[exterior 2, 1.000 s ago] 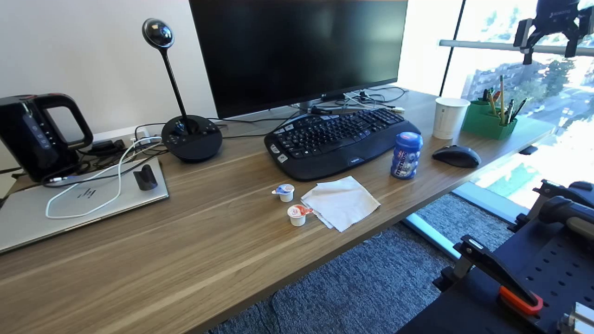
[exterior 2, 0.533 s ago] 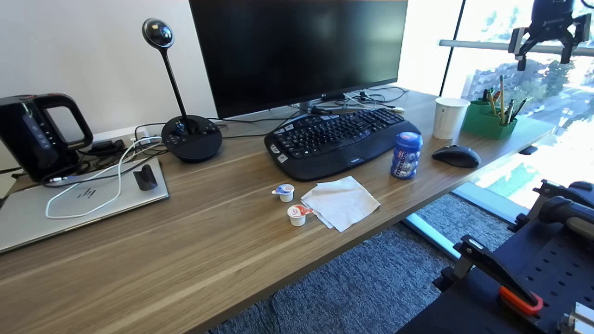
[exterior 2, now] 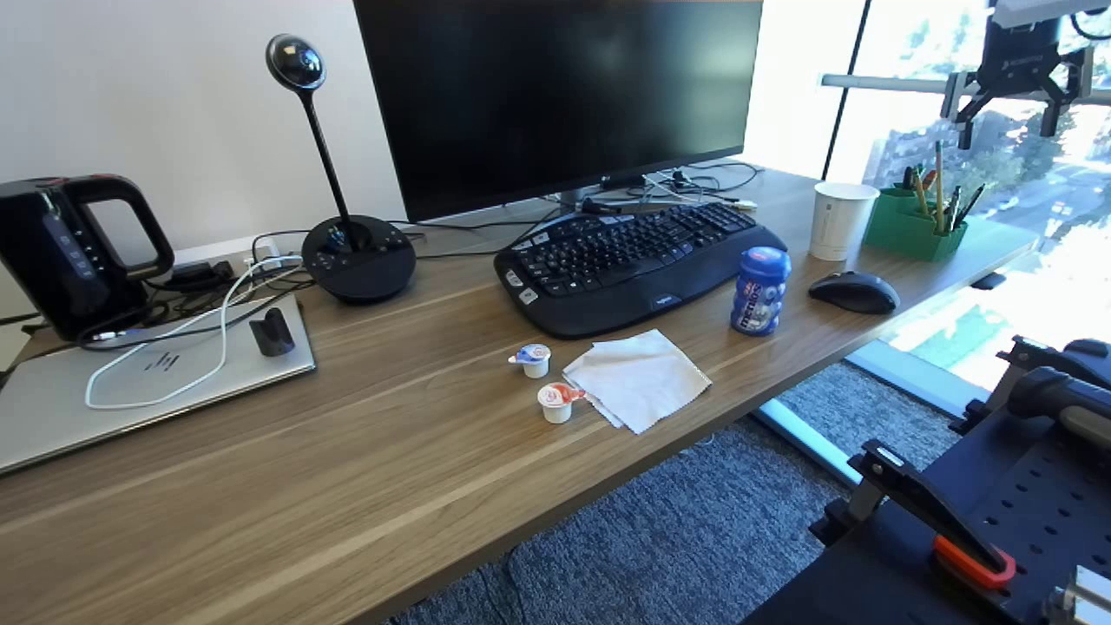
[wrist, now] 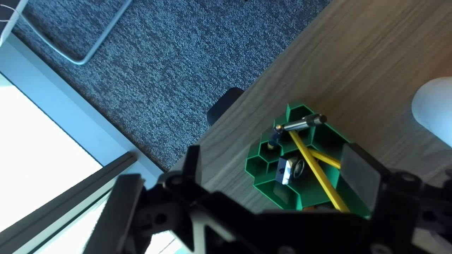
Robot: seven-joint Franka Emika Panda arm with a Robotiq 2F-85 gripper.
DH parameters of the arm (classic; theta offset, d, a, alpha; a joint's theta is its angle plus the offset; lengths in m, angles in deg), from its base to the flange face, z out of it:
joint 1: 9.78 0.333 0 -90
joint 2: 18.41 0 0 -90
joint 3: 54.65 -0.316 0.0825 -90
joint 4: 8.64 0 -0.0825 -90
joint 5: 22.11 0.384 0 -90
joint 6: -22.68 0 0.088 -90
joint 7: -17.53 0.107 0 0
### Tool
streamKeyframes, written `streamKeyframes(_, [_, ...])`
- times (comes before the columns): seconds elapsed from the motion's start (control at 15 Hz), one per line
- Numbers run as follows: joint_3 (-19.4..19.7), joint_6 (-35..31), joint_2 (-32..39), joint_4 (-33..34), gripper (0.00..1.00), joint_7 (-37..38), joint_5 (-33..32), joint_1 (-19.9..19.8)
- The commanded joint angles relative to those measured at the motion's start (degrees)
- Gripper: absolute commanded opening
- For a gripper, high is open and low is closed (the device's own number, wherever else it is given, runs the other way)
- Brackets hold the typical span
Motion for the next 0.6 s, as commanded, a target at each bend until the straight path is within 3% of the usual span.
streamKeyframes(0.0, [0.1, 2.1, 1.3, 1.6, 1.00, -2.0, -1.0, -0.1])
streamKeyframes(0.53, [-0.3, 0.6, 1.7, 1.0, 1.00, -7.7, -1.3, -0.3])
